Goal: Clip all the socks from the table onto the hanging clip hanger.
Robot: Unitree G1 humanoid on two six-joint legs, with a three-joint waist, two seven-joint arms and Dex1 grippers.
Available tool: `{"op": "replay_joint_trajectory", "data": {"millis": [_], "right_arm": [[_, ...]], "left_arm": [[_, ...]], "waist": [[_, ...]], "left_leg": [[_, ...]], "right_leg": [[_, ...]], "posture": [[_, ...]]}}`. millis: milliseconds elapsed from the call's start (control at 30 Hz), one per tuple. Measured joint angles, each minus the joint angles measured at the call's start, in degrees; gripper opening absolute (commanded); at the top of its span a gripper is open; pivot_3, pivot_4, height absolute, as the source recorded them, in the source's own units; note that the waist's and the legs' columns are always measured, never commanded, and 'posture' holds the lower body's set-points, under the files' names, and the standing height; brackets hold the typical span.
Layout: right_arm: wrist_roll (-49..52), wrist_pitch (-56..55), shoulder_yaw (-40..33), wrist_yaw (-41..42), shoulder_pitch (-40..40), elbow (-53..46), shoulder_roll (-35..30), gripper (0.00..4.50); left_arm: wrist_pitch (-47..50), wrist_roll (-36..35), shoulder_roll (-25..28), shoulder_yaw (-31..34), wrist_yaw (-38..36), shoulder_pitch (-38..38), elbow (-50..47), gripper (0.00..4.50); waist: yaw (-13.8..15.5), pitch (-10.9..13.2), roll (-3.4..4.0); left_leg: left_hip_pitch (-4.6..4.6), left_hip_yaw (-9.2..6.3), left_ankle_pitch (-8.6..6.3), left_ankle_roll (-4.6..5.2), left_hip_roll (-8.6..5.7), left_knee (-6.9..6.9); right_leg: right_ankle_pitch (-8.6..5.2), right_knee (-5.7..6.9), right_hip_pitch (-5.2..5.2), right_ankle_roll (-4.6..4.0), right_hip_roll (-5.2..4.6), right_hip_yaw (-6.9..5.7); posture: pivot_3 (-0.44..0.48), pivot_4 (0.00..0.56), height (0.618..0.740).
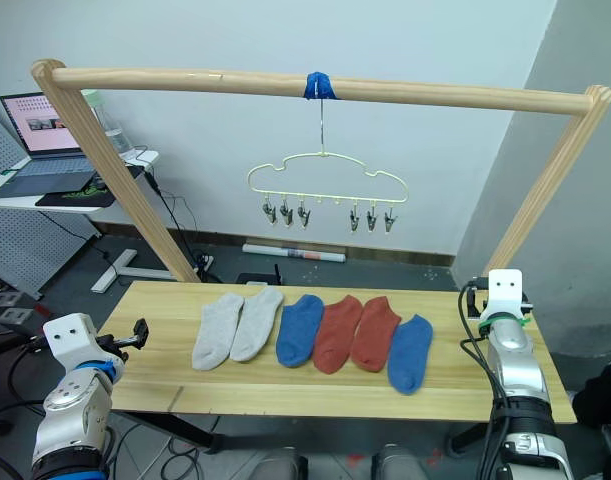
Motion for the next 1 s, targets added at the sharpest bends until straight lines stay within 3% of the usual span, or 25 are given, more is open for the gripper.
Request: {"op": "replay_joint_trajectory", "data": {"millis": [733, 833, 1000], "right_arm": [[0.06, 0.62, 0.26, 3.05, 0.70, -1.87, -1.50, 4.50], [0.28, 0.93, 1.50, 7.27, 2.49, -5.49, -3.37, 4.50], [6.61, 1.34, 6.02, 24.44, 3.84, -16.47, -6.94, 4.50]], "left_arm": [[2.71, -4.64, 0.69, 2.23, -3.94, 3.48, -6.90, 4.49], [4.41, -6.47, 1.38, 1.97, -7.75, 4.06, -12.75, 4.49], [7.12, -8.79, 4.80, -0.91, -14.83, 3.52, -27.19, 4.49]], "waist": [[-0.01, 1.90, -0.04], [0.03, 2.30, -0.09], [-0.44, 3.09, -0.06]], "left_leg": [[-0.53, 0.12, 0.00, 0.00, 0.03, -0.02], [-0.66, 0.09, 0.00, 0.00, 0.03, 0.00], [-0.67, 0.10, 0.00, 0.00, 0.05, 0.01]], "right_leg": [[0.00, 0.02, -0.56, 0.01, 0.00, 0.08], [0.00, 0.00, -0.62, 0.01, 0.00, 0.07], [0.01, 0.02, -0.65, 0.02, 0.00, 0.09]], "posture": [[0.084, 0.131, 0.740], [0.071, 0.140, 0.740], [0.047, 0.154, 0.740]]}}
